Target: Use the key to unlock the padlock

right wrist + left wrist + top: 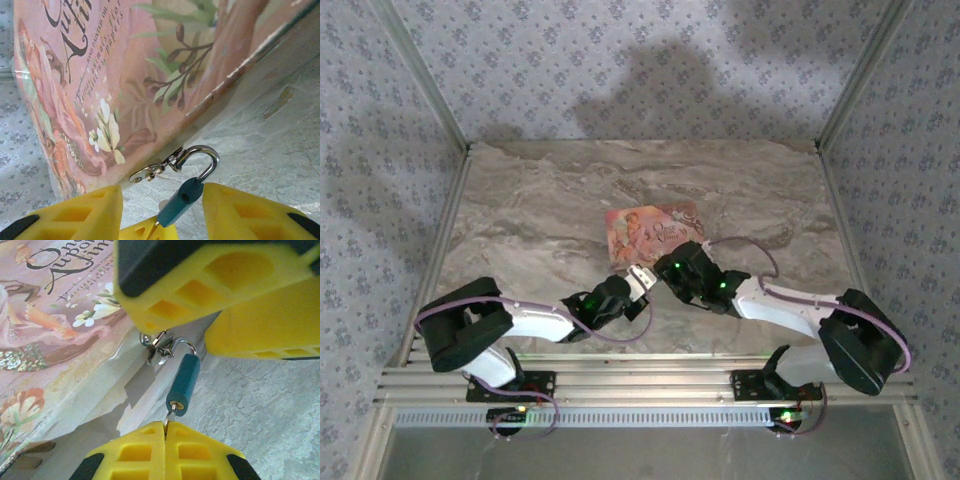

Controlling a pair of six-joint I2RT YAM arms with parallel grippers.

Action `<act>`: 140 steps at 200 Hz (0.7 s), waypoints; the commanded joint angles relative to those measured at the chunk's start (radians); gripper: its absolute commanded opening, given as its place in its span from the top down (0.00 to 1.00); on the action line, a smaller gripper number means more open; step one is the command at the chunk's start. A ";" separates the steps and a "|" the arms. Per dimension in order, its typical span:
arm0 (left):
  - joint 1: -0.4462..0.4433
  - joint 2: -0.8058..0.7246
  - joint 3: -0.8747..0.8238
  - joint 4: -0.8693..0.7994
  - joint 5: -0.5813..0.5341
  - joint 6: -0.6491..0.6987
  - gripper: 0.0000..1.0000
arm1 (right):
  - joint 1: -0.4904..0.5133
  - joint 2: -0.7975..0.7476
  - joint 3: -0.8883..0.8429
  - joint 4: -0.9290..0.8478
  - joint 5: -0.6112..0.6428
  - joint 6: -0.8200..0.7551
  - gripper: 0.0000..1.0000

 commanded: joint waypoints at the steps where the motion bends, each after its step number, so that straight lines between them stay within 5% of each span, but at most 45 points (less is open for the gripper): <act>1: -0.009 0.013 -0.009 0.033 -0.002 -0.029 1.00 | 0.020 -0.005 -0.018 -0.004 0.047 0.043 0.56; 118: -0.009 -0.014 -0.021 0.042 0.015 -0.033 1.00 | 0.032 0.087 -0.029 0.066 0.033 0.077 0.75; 140: -0.009 -0.014 -0.021 0.042 0.020 -0.033 1.00 | 0.026 0.093 -0.029 0.063 0.033 0.076 0.71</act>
